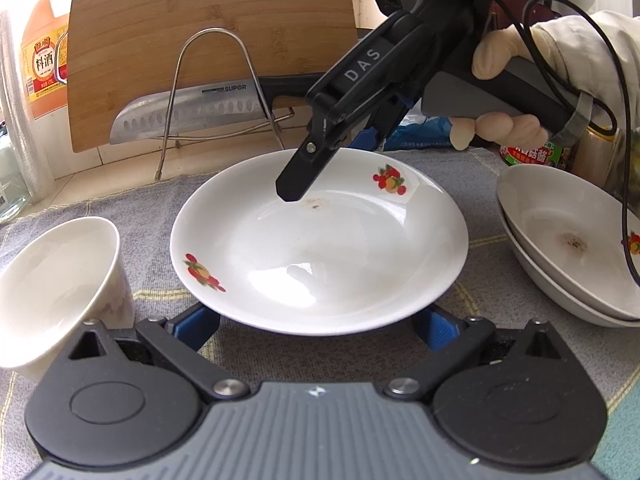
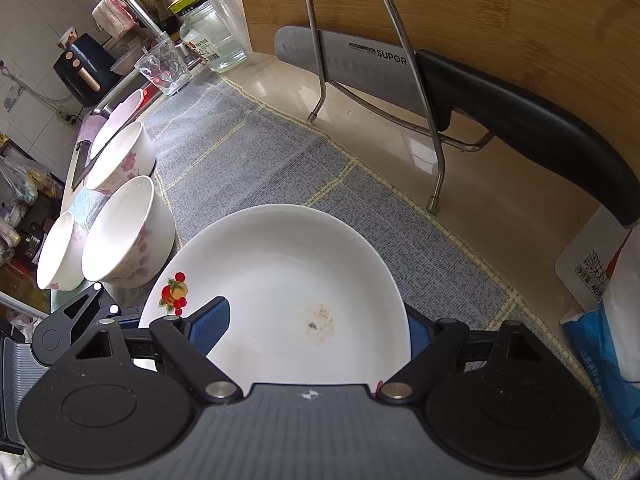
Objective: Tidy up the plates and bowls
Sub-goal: 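Lift and carry the red-flower plate with the right gripper toward the stack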
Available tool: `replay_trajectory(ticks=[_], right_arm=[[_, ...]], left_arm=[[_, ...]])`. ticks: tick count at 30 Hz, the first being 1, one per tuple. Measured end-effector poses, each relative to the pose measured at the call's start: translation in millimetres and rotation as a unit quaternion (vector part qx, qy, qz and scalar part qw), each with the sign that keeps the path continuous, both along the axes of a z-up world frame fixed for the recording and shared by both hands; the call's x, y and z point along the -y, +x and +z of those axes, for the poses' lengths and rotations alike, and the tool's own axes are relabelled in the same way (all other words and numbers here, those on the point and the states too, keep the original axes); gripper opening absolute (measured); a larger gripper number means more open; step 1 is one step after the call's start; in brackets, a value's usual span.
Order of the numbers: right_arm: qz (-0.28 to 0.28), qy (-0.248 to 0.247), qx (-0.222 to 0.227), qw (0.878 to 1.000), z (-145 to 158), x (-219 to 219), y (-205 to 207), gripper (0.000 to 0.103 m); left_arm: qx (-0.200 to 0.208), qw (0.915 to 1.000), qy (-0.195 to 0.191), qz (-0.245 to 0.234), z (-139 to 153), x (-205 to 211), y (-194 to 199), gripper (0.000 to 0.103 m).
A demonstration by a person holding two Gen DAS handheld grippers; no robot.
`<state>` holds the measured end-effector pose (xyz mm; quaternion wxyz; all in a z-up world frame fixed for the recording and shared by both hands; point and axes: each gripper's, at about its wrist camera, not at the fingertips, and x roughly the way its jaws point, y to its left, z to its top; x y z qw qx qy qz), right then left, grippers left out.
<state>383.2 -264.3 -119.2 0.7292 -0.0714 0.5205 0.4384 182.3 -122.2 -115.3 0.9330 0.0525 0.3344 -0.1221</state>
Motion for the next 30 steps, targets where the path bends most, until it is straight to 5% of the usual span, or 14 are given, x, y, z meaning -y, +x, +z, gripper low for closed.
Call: replay_trajectory(ticks=[30], right_arm=[[-0.026,0.022,0.009,0.999,26,10,-39,0.091]], left_arm=[[-0.002,0.9991,0.021,-0.038,21,-18,-11,0.101]])
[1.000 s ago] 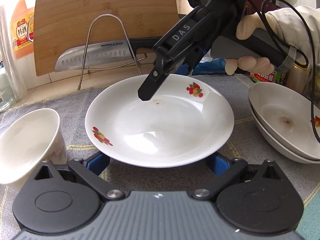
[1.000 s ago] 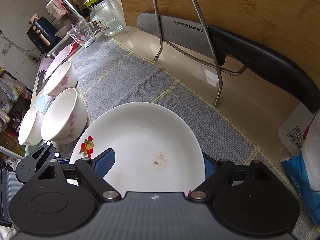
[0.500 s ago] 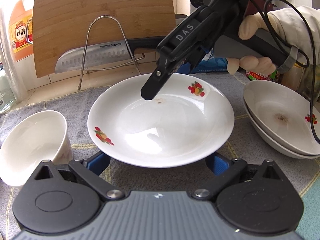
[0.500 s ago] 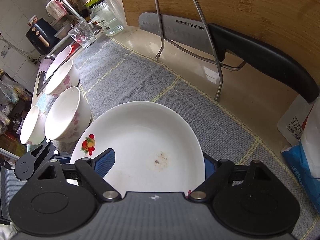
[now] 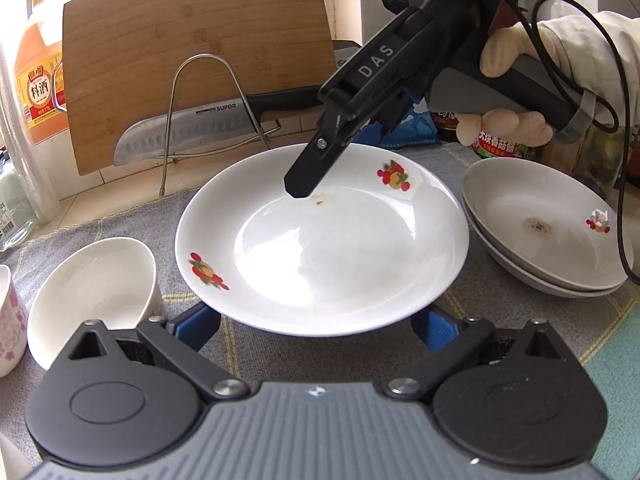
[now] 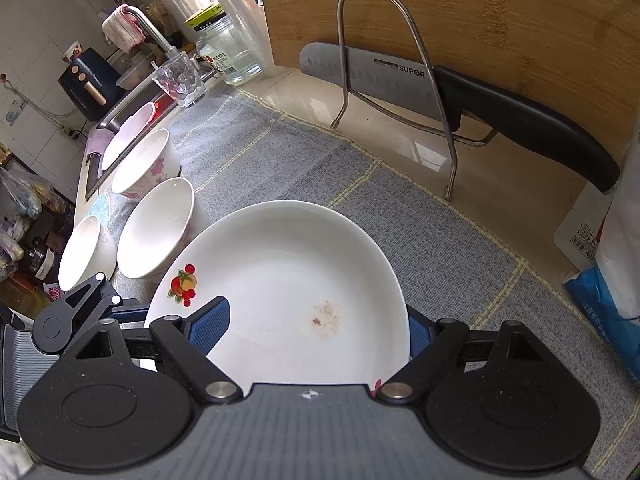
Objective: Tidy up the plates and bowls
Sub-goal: 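Lift and carry the red-flower plate with the right gripper toward the stack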
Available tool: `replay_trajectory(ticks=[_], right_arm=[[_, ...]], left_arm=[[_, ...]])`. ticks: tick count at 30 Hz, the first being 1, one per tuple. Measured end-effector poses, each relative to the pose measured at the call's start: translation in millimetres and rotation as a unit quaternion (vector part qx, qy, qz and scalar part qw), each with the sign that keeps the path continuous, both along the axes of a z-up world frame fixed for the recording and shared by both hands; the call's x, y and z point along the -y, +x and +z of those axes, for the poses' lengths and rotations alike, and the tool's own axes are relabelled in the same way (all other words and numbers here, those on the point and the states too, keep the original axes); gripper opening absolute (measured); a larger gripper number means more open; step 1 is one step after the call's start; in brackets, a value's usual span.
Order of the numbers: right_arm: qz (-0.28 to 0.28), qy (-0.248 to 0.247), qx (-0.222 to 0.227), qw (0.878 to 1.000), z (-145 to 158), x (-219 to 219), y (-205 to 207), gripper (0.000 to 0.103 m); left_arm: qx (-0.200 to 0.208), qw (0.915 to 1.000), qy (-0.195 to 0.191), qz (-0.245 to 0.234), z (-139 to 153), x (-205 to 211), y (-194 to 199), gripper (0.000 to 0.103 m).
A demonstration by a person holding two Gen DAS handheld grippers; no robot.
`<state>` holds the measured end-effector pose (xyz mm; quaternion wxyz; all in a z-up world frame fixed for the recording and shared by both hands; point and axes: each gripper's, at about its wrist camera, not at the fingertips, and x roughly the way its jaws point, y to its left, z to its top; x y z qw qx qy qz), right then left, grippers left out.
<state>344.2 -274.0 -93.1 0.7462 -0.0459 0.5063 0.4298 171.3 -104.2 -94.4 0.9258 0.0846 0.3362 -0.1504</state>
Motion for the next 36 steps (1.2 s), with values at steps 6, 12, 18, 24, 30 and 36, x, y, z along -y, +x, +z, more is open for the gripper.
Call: replay_trajectory(ticks=[6,12,18,24,30,36], right_arm=[[-0.015,0.01,0.007,1.0,10,7,-15,0.091],[-0.035,0.016,0.013,0.999,20,18,-35,0.091],[-0.06,0.018,0.018,0.998,26,32,-54,0.091],[-0.097,0.025,0.025,0.995,32,58,-76,0.091],[-0.142,0.022,0.029,0.989,34,90,-99,0.091],[-0.185,0.015,0.028,0.982,32,121,-117,0.091]], left_arm=[[0.006,0.9998,0.005,-0.016,11,-2,-9,0.101],[0.004,0.9992,0.009,-0.039,19,1,-11,0.101],[0.001,0.9977,0.008,-0.067,29,5,-18,0.101],[0.003,0.9944,0.008,-0.106,37,18,-25,0.101],[0.002,0.9884,0.006,-0.152,39,37,-30,0.101],[-0.005,0.9814,-0.001,-0.192,36,56,-30,0.101]])
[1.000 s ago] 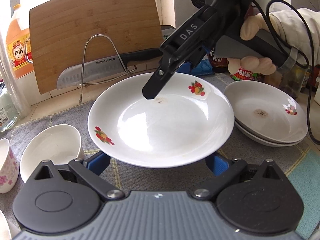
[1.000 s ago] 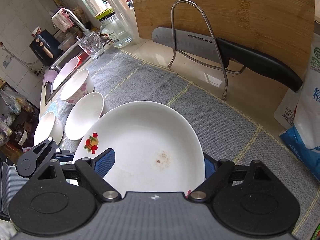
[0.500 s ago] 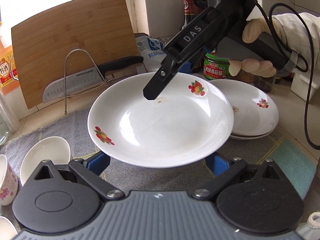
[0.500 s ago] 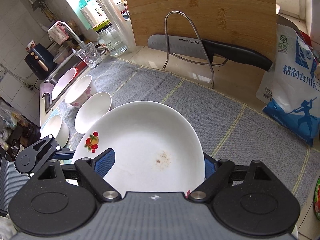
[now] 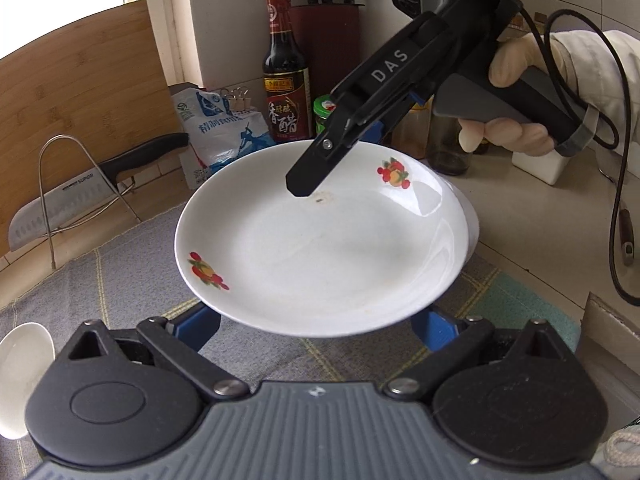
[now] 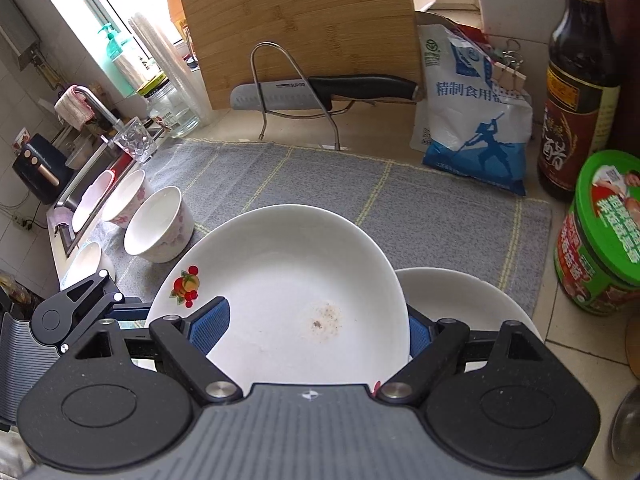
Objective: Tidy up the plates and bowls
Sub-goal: 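Lift and carry the red-flower plate with the right gripper toward the stack, then lower the plate onto the stack and open the right gripper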
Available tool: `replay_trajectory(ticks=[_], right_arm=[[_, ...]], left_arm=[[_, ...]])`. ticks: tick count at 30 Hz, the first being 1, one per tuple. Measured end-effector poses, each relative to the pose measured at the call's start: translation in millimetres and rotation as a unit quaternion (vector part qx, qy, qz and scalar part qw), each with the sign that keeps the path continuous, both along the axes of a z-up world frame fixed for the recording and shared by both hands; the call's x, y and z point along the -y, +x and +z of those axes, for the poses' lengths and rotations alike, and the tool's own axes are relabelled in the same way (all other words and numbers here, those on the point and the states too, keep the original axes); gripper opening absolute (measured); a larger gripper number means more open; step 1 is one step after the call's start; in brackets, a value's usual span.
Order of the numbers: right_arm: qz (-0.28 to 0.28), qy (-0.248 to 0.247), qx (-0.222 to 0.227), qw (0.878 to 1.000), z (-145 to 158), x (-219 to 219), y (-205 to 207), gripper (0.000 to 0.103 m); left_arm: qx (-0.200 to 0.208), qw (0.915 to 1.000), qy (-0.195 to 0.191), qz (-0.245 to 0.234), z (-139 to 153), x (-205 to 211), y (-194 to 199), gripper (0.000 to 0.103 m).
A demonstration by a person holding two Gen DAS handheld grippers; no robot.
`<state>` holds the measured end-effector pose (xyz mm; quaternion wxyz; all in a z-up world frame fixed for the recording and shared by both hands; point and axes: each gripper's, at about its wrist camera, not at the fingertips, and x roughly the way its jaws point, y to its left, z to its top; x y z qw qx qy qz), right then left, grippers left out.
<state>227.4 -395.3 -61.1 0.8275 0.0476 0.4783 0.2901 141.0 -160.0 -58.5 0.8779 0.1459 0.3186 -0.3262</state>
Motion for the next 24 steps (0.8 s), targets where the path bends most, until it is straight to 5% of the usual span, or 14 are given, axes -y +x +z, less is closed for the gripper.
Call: replay_trajectory(ticks=[24], right_arm=[[-0.071,-0.004,-0.019,0.997,-29,60,-13,0.091]], left_arm=[[-0.021,0.998,0.01,-0.058,-13,38,16,0.101]])
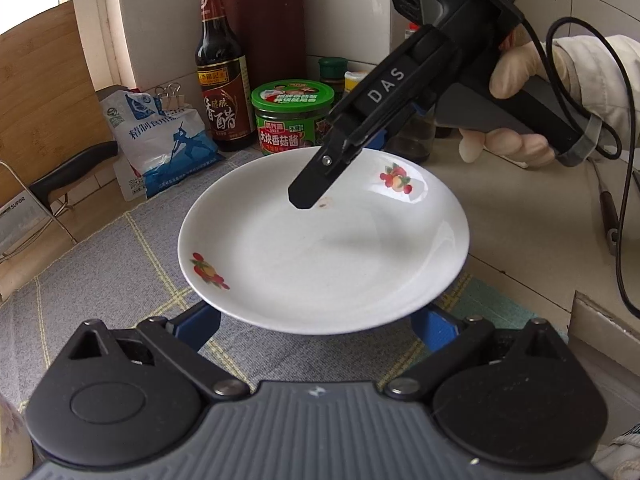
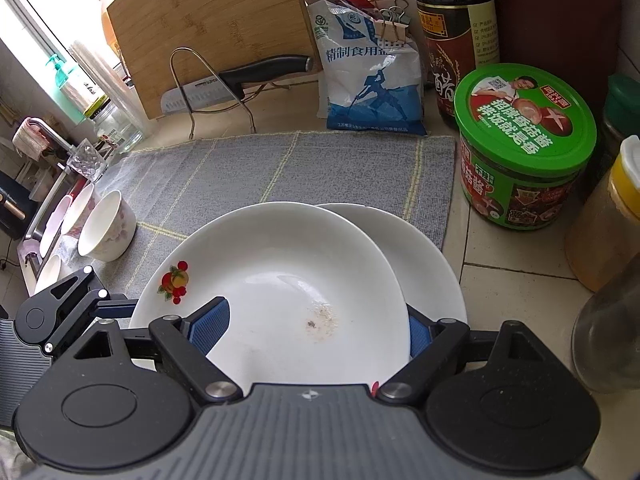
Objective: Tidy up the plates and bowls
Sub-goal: 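Lower the plate onto the stack and open the right gripper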
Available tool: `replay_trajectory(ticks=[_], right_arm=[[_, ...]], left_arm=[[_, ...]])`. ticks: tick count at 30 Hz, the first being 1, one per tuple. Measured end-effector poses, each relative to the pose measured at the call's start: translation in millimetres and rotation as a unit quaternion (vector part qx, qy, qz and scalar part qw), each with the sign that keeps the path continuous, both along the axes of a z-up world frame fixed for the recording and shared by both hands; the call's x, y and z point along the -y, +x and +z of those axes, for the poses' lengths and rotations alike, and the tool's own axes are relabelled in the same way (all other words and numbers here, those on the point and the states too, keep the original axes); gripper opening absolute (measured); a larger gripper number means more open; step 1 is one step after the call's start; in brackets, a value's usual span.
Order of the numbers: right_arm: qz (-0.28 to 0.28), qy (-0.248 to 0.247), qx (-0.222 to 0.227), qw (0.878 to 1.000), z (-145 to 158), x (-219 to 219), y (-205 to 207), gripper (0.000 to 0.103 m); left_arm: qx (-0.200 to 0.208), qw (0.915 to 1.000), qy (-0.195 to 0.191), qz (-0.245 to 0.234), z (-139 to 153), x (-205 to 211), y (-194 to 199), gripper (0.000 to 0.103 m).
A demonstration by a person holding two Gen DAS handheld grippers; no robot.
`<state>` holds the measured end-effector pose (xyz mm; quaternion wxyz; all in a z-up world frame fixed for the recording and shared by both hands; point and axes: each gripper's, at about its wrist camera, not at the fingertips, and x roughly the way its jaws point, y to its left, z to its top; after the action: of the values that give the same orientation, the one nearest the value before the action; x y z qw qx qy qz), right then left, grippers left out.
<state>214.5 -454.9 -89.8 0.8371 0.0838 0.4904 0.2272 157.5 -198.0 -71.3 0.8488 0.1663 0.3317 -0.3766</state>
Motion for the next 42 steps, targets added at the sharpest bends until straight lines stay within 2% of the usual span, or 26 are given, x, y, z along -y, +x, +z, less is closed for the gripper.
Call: replay_trajectory(ticks=[13,17,29,42], right_arm=[[-0.011,-0.008,-0.006,1.0,-2,11,-3,0.091],[-0.017,-0.013,-0.01,1.0,-3,13,-6,0.091],[-0.038,-0.018,-0.006,0.999,6,17,-15,0.092],[-0.051,-0.068,-0.002,0.996,11,4,-24,0.094]], left_arm=[[-0.01,0.9998,0.01,-0.017,-9,9,17,0.101],[-0.024,0.9994,0.002,-0.024,-12,10,22,0.101],[-0.028,0.999,-0.002,-0.035,-16,11,25,0.103],[-0.025,0.9988,-0.008,-0.041,-15,9,25,0.103]])
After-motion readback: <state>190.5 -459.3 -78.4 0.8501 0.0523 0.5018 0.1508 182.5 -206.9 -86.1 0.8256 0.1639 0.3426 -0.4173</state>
